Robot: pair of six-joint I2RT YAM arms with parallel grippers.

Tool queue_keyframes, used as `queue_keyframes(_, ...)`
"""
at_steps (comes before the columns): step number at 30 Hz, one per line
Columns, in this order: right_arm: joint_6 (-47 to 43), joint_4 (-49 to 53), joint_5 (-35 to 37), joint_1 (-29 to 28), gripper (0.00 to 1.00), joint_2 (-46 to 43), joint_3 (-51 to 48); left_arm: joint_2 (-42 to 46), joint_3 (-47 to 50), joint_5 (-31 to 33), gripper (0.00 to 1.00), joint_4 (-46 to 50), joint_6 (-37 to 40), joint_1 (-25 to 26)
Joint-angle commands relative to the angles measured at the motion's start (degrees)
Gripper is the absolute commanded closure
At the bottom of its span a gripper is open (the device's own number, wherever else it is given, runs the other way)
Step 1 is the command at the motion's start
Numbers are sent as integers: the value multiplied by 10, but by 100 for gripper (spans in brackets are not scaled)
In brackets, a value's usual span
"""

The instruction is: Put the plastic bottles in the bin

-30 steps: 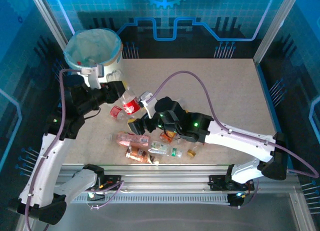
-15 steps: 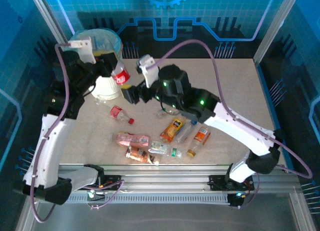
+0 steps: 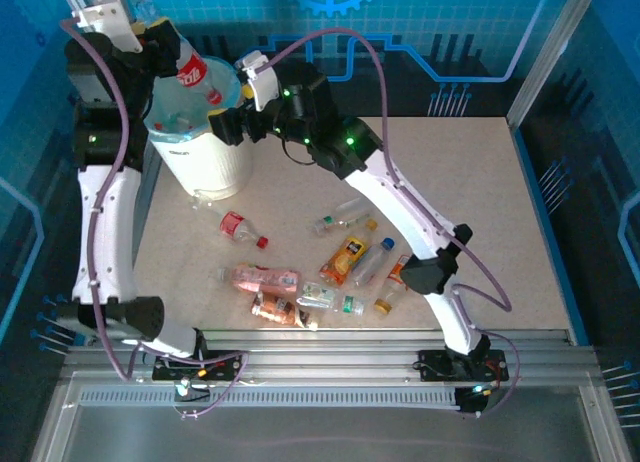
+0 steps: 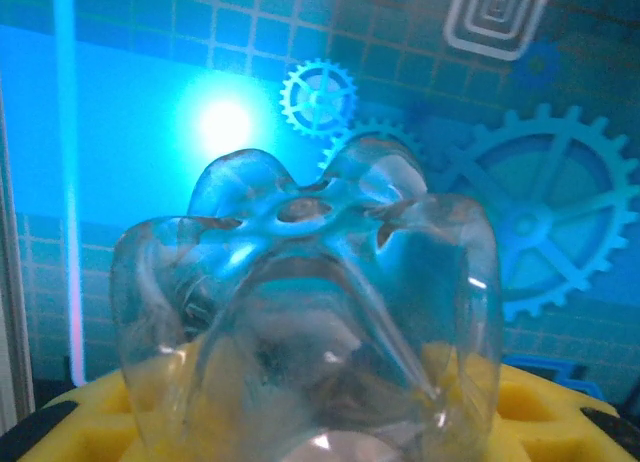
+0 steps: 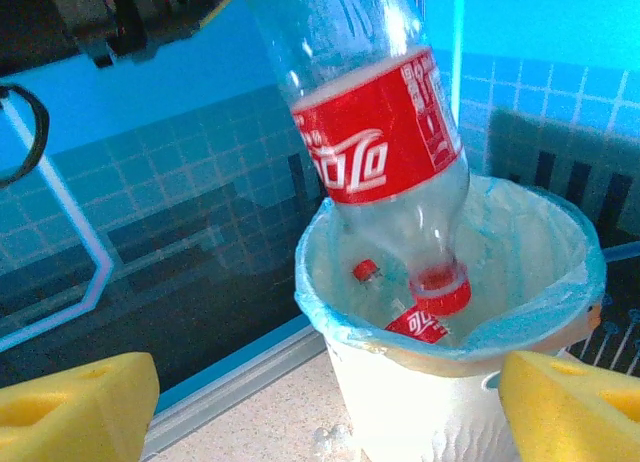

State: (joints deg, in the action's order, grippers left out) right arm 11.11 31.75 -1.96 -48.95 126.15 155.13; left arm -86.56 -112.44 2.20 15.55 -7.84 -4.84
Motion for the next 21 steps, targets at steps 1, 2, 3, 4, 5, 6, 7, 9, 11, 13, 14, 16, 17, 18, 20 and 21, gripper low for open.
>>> queue_keyframes(1,53,-76,-51,27,12,53,18,-56,-20,10,61,-55,17,-27)
queue_keyframes(2,67,-93,-52,34,14,68,23,-74,-28,11,61,-57,16,-33)
queue_keyframes(3,80,-107,-54,39,14,90,28,-90,-37,10,61,-60,13,-40)
queue_keyframes(4,91,-117,-55,43,15,102,32,-103,-44,8,61,-64,11,-45)
queue_keyframes(5,103,-123,-58,48,15,115,39,-117,-52,6,61,-69,10,-51)
queue_keyframes(6,114,-126,-62,51,16,126,46,-130,-59,3,61,-73,9,-54)
queue_keyframes(7,120,-129,-68,54,17,134,49,-139,-61,0,61,-81,10,-57)
queue_keyframes(9,121,-130,-77,55,17,142,49,-157,-61,-5,61,-98,22,-58)
queue_keyframes(11,117,-124,-81,55,17,146,49,-169,-57,-10,61,-105,30,-58)
queue_keyframes(13,109,-116,-82,54,17,144,47,-178,-44,-12,60,-112,33,-58)
queue_keyframes(14,106,-111,-82,53,17,142,46,-181,-38,-13,59,-116,33,-59)
queue_keyframes(16,98,-104,-83,52,16,138,42,-187,-24,-16,57,-122,34,-58)
queue_keyframes(17,94,-102,-83,52,16,135,39,-190,-20,-21,56,-126,35,-58)
queue_keyframes(18,90,-101,-83,50,16,132,35,-194,-16,-24,55,-128,34,-58)
queue_keyframes(20,88,-102,-83,49,15,126,26,-202,-12,-35,50,-133,35,-58)
queue_keyframes(21,88,-104,-83,48,15,123,22,-207,-12,-37,44,-132,35,-58)
